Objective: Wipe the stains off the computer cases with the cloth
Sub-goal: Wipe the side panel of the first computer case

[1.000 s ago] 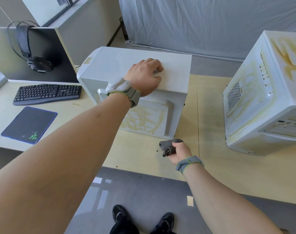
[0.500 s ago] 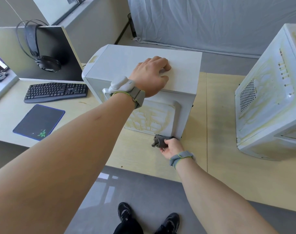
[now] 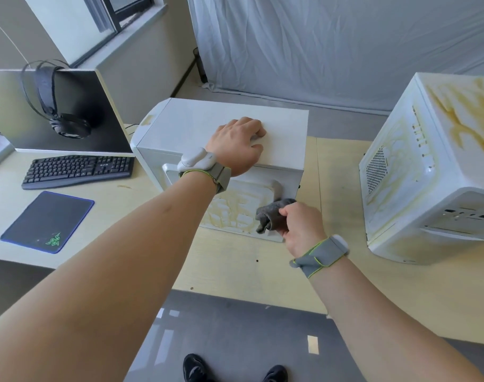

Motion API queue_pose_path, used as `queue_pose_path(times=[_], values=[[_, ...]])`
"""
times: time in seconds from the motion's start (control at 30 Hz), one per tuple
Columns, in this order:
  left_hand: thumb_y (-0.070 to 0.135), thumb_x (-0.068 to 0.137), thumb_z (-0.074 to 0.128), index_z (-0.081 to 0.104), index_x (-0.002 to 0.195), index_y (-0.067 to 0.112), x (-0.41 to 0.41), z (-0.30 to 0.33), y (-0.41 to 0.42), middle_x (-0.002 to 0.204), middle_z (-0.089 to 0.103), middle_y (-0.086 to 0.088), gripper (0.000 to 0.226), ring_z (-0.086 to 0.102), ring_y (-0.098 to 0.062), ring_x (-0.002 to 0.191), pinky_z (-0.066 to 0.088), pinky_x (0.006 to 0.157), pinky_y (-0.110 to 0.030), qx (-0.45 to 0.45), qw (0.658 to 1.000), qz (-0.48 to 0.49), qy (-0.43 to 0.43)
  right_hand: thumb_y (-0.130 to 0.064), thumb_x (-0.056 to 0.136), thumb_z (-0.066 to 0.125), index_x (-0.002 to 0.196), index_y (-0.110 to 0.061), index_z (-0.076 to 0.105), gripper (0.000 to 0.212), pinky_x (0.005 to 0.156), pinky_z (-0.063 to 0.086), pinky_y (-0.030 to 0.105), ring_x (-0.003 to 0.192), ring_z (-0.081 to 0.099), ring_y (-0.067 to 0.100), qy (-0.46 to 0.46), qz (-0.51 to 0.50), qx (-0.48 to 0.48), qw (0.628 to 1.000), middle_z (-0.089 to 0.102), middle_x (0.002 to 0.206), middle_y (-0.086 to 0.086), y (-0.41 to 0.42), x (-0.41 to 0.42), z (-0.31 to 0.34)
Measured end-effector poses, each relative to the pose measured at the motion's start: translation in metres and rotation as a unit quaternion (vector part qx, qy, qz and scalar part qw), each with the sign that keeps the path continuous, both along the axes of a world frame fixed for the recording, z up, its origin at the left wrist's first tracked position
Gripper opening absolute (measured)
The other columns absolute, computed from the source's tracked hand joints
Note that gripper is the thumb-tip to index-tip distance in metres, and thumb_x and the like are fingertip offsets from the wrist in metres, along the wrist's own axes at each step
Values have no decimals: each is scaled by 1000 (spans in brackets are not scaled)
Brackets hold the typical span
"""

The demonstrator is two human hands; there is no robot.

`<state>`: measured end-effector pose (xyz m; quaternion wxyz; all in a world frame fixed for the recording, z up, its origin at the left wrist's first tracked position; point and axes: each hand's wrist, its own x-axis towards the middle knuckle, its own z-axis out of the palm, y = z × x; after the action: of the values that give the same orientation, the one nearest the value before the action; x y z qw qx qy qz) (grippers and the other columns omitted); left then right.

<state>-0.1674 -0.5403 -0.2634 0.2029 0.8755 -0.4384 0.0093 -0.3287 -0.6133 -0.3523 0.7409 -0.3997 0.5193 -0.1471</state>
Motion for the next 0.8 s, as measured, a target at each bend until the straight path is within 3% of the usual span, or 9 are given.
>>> queue_pose_path(times=[0.17, 0.23, 0.33, 0.4, 0.47, 0.53, 0.6, 0.7, 0.8], values=[[28, 91, 51, 58, 125, 27, 0, 2, 1, 141, 52, 8, 35, 46, -21, 127, 30, 102, -32, 10, 1000, -2, 11, 7, 88, 58, 87, -3, 61, 10, 76, 60, 44, 85, 67, 31, -71, 1, -46, 996, 68, 103, 22, 4, -6, 60], [27, 91, 51, 58, 126, 27, 0, 5, 2, 143, 51, 7, 36, 44, -22, 129, 29, 102, -31, 15, 1000, -7, 24, 6, 86, 59, 86, 1, 64, 7, 72, 61, 40, 83, 69, 30, -94, 20, -86, 992, 72, 100, 22, 8, -10, 73], [25, 89, 55, 59, 127, 27, 4, 11, 0, 144, 49, 7, 39, 43, -22, 128, 29, 98, -30, 16, 997, 1, 81, -1, 74, 57, 80, 12, 55, 14, 62, 48, 37, 69, 56, 23, -135, 52, -193, 970, 60, 73, 10, 15, -15, 86], [25, 87, 57, 60, 126, 27, 8, 13, 0, 144, 49, 5, 40, 43, -23, 129, 30, 99, -33, 25, 995, -7, 99, -6, 68, 52, 87, 13, 51, 27, 65, 36, 38, 73, 43, 22, -134, 53, -239, 960, 48, 76, 8, 20, -17, 88], [26, 86, 59, 59, 127, 27, 12, 15, 0, 144, 49, 3, 41, 43, -24, 129, 32, 100, -36, 42, 993, -21, 107, -5, 69, 47, 84, 13, 44, 23, 61, 33, 38, 70, 38, 24, -122, 37, -227, 965, 41, 76, 8, 23, -20, 86], [29, 89, 59, 59, 129, 27, 15, 17, -1, 144, 48, 2, 40, 43, -25, 130, 33, 102, -38, 54, 992, -29, 109, 1, 73, 44, 68, 3, 39, 7, 51, 34, 34, 61, 37, 23, -78, 39, -190, 978, 36, 68, 6, 25, -25, 74], [32, 90, 61, 59, 128, 28, 19, 20, 0, 143, 48, 1, 39, 43, -26, 130, 35, 105, -40, 62, 991, -36, 112, 4, 77, 43, 59, -11, 39, 23, 47, 32, 31, 54, 36, 23, -21, 41, -154, 987, 36, 60, 4, 33, -31, 52], [41, 90, 63, 60, 126, 31, 30, 22, 3, 140, 49, 4, 38, 43, -25, 130, 33, 104, -40, 76, 991, -58, 94, 2, 83, 43, 68, -9, 43, 18, 45, 32, 28, 51, 38, 26, 35, 24, -92, 995, 39, 62, 7, 48, -33, 19], [53, 91, 59, 61, 124, 35, 36, 10, 8, 139, 52, 7, 38, 45, -23, 127, 32, 102, -42, 57, 994, -90, 34, -7, 80, 51, 78, -11, 44, 8, 55, 32, 35, 65, 41, 28, 55, 19, -48, 997, 39, 79, 11, 54, -28, -16]])
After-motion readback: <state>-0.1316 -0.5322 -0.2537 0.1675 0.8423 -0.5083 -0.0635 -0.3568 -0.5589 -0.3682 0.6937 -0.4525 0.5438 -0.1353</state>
